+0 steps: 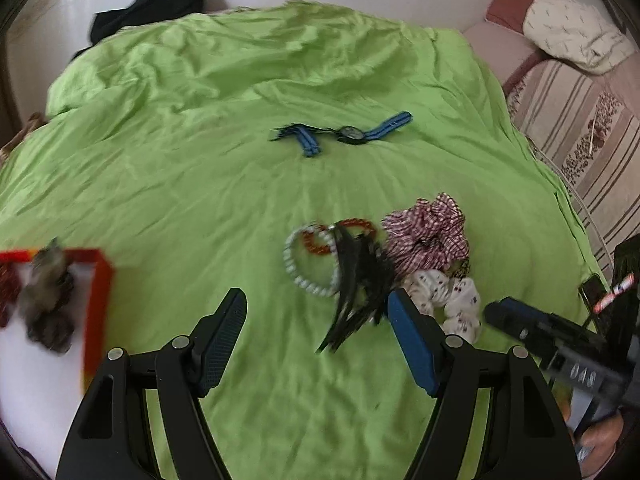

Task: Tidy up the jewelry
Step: 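Grasp the black claw clip with the left tool while the right grasps the white scrunchie, then carry the claw clip and white scrunchie into the tray and release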

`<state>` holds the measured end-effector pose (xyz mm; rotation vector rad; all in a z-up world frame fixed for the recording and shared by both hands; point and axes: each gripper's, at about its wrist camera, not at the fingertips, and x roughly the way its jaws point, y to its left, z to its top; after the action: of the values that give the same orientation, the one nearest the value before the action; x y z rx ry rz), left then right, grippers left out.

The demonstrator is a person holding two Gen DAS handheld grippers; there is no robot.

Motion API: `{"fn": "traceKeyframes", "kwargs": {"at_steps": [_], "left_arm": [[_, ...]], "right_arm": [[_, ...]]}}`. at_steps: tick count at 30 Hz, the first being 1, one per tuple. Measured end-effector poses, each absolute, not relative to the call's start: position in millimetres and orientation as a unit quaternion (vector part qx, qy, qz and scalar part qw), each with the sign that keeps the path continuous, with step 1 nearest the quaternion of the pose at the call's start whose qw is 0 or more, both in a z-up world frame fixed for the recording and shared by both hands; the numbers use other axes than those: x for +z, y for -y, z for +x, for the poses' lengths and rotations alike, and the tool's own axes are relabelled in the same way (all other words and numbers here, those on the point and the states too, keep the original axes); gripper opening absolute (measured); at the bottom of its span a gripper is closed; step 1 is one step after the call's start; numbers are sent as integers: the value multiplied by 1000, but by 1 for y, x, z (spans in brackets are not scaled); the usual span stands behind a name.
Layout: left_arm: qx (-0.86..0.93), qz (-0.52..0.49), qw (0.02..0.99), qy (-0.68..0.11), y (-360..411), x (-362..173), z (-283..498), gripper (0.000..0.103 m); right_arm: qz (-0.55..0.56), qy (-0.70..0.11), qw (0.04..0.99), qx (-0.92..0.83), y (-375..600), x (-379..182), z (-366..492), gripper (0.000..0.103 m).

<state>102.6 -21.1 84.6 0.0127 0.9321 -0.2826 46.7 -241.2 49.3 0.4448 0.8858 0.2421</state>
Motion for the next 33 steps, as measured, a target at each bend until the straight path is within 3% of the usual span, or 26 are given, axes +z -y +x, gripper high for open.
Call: {"fn": "traceKeyframes", "kwargs": {"at_steps": [7, 9, 11, 13, 16, 19, 33], "left_arm": [[-166, 20, 864, -476, 48, 58, 131, 70], [-171, 16, 859, -483, 51, 52, 133, 62], [-173, 17, 851, -495, 52, 44, 135, 39], [-177, 10, 845, -504, 52, 38, 134, 33], [-175, -6, 849, -498, 47, 43, 128, 32], [-179, -12, 860, -478, 39, 60, 112, 32], [-115, -39, 912, -392, -75, 134, 24, 32]], "right_arm": [[178, -438, 872, 125, 225, 40, 57, 53], [177, -442, 871, 125, 225, 37, 59, 50], [174, -445, 870, 125, 223, 34, 61, 47], [171, -446, 869, 125, 221, 32, 62, 44], [159, -450, 870, 126, 216, 30, 63, 17], [149, -443, 876, 121, 213, 34, 59, 9], [95, -407, 900, 120, 176, 65, 12, 7]]}}
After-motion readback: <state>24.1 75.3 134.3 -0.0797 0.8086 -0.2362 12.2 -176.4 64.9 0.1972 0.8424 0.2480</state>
